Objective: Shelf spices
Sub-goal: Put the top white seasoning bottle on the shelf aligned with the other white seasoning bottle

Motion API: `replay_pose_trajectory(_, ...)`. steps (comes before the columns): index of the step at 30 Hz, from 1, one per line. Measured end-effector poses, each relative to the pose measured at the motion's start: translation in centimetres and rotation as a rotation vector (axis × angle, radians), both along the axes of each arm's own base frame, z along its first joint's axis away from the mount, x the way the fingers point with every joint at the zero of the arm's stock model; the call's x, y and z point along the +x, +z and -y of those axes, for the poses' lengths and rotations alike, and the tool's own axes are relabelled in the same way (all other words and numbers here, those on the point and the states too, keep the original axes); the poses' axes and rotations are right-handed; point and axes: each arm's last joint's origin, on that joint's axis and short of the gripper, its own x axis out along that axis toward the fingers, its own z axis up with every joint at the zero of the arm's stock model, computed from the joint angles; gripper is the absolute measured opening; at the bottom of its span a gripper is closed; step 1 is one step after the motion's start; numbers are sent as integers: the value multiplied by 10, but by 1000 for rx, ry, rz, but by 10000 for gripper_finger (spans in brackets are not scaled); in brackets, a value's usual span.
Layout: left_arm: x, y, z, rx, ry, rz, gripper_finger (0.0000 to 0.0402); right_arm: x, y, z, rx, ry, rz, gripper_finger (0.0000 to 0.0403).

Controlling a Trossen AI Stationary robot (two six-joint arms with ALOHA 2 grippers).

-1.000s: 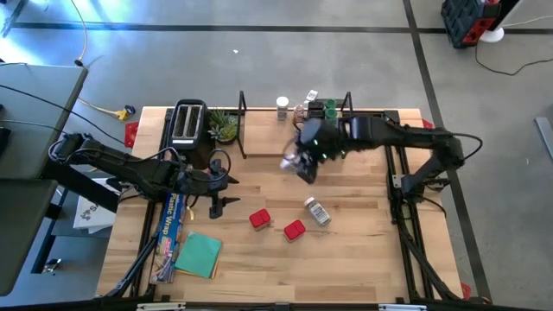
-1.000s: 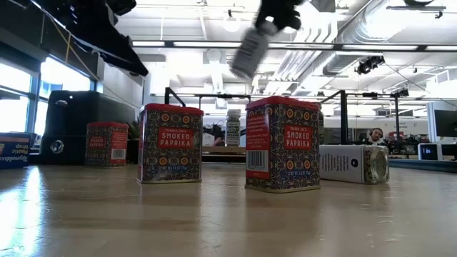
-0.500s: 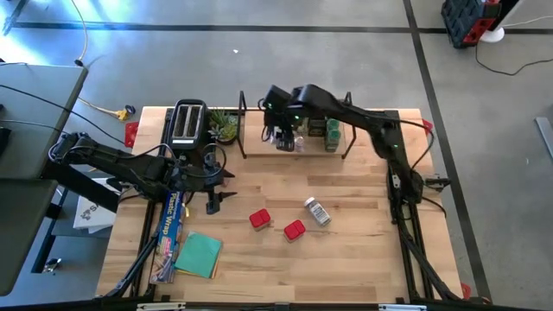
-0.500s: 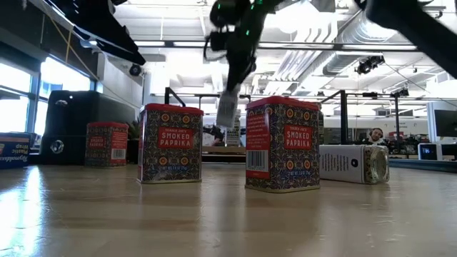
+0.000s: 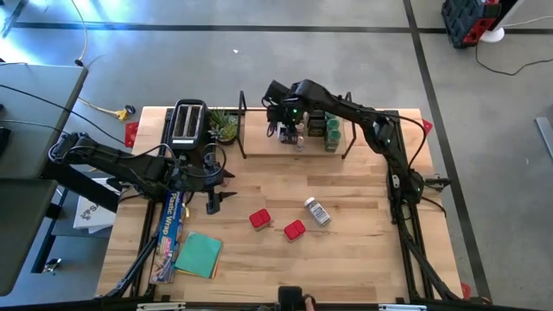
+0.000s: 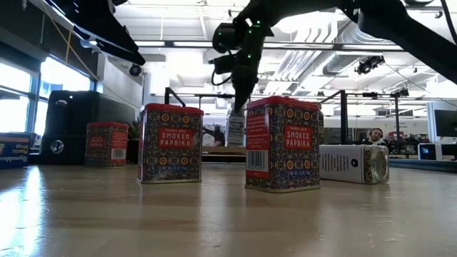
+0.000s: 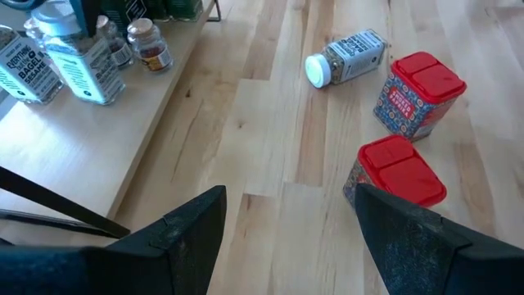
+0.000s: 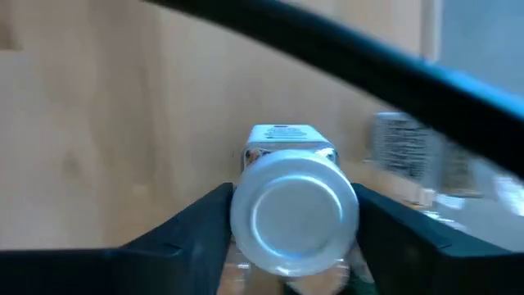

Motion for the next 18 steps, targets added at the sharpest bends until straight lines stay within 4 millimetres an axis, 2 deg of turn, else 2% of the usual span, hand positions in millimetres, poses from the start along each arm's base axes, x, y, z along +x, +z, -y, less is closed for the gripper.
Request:
replay_pose_trajectory(2, 0, 0, 0, 0, -1, 0, 266, 1, 0, 2, -53, 4, -10, 255)
replay_pose_trajectory(5, 0, 0, 0, 0, -1, 0, 266, 1, 1, 4, -118, 24, -30, 269)
replay_pose_trajectory(13, 0, 0, 0, 0, -1, 0, 266, 3, 2, 7, -195, 23, -34, 266)
replay_pose_trajectory(18, 0, 0, 0, -1, -1, 0, 266, 4, 6, -1, -227, 24, -41, 253)
